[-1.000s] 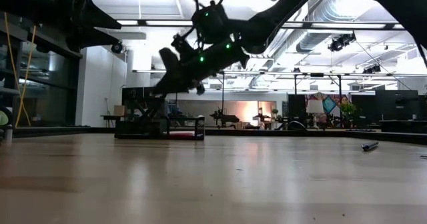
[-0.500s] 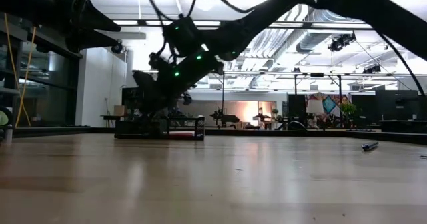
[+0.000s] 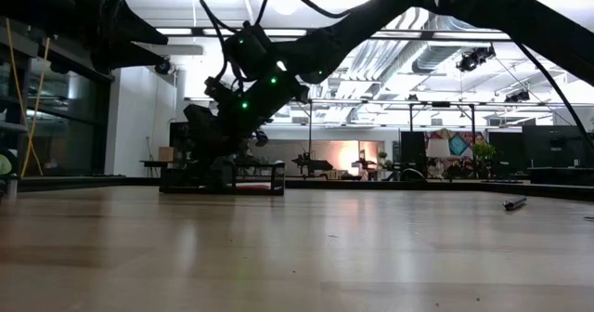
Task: Pick and place office supplies into organizer
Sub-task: Put the red scissors into the desk organizer
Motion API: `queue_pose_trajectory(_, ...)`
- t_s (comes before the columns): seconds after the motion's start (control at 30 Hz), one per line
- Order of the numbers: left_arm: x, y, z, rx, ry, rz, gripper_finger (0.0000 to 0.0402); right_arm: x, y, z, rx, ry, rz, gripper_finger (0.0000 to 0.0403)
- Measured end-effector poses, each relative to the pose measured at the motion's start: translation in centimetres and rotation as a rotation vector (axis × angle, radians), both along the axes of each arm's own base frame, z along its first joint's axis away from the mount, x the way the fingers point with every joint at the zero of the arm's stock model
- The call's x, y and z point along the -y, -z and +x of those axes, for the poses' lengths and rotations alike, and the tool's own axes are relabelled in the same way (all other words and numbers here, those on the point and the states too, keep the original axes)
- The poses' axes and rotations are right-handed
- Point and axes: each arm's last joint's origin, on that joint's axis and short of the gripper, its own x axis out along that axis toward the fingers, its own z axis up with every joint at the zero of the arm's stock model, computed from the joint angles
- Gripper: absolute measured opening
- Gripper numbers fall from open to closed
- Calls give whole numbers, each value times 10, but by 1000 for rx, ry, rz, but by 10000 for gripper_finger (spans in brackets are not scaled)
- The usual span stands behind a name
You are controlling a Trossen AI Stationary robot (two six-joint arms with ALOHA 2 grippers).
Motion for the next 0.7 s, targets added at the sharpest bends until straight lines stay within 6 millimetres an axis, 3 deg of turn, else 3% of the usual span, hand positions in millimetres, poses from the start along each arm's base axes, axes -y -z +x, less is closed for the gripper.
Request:
queue_pose_trajectory(0.17,0,2,0,-19,0,-3,294,-37,-7,3,-12,-51,-8,148)
queue_pose_trajectory(0.37,0,3,-1,-30,0,-7,294,-125,6,-2,-56,-100,-94,134)
queue_pose_trajectory(0.5,0,5,-1,-41,-4,-24,294,-161,12,-23,-101,-100,-99,130)
queue_pose_trajectory(0.7,0,4,-1,-32,-5,-28,294,-206,-1,-71,-59,-268,49,129)
